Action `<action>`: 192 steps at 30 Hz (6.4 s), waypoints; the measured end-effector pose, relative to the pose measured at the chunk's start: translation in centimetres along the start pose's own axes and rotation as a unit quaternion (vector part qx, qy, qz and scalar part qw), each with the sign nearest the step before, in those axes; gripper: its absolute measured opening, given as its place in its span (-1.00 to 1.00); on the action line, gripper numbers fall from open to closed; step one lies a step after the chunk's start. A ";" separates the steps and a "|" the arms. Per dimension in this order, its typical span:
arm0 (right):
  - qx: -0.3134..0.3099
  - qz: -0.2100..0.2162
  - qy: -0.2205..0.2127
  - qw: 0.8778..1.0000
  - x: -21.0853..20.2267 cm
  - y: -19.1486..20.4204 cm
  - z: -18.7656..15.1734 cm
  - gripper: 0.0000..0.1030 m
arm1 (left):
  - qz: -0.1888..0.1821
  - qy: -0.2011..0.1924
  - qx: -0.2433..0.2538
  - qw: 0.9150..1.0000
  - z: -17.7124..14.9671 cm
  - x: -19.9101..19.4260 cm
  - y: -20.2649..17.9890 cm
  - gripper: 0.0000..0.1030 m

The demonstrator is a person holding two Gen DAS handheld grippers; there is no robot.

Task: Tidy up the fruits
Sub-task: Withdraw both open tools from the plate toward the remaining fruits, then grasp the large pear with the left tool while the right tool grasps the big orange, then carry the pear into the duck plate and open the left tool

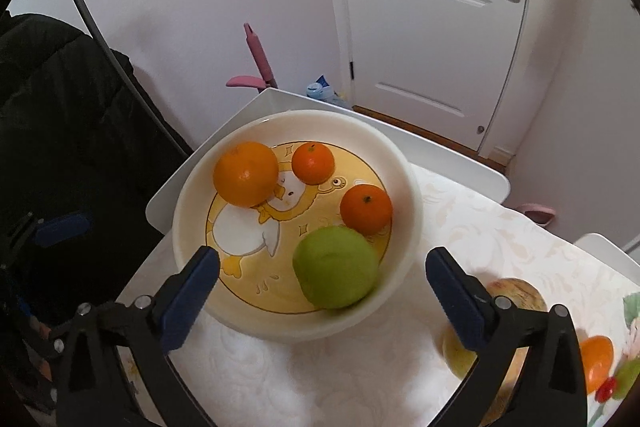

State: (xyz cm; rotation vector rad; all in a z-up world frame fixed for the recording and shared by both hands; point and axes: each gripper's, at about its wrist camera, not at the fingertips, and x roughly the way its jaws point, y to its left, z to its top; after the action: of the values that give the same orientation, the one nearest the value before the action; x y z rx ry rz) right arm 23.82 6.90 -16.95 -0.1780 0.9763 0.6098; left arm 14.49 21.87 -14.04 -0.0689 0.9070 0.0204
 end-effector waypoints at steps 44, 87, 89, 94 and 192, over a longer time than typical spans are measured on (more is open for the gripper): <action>0.062 -0.073 -0.019 0.995 -16.1 -18.5 -9.4 0.99 | -0.041 -0.007 -0.006 0.999 3.6 1.0 -19.0 1.00; -0.057 -0.005 0.071 0.996 -5.5 -22.8 -11.6 0.48 | -0.022 0.051 -0.033 0.998 2.2 13.6 -23.6 0.52; -0.056 -0.003 0.070 0.996 -5.5 -22.9 -11.6 0.48 | -0.018 0.051 -0.028 0.998 2.1 13.5 -23.6 0.52; -0.055 0.005 0.067 0.996 -5.2 -22.7 -11.4 0.47 | -0.014 0.053 -0.024 0.998 1.6 13.0 -23.6 0.52; 0.053 -0.013 0.017 0.998 -5.0 -3.2 1.7 0.10 | -0.029 0.003 0.066 0.997 3.8 4.8 -2.1 1.00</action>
State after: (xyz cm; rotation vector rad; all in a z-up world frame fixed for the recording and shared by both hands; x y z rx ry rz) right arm 24.76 2.89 -12.30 -0.1078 1.0358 0.5309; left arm 20.54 20.03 -15.41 0.0282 0.9106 -0.0948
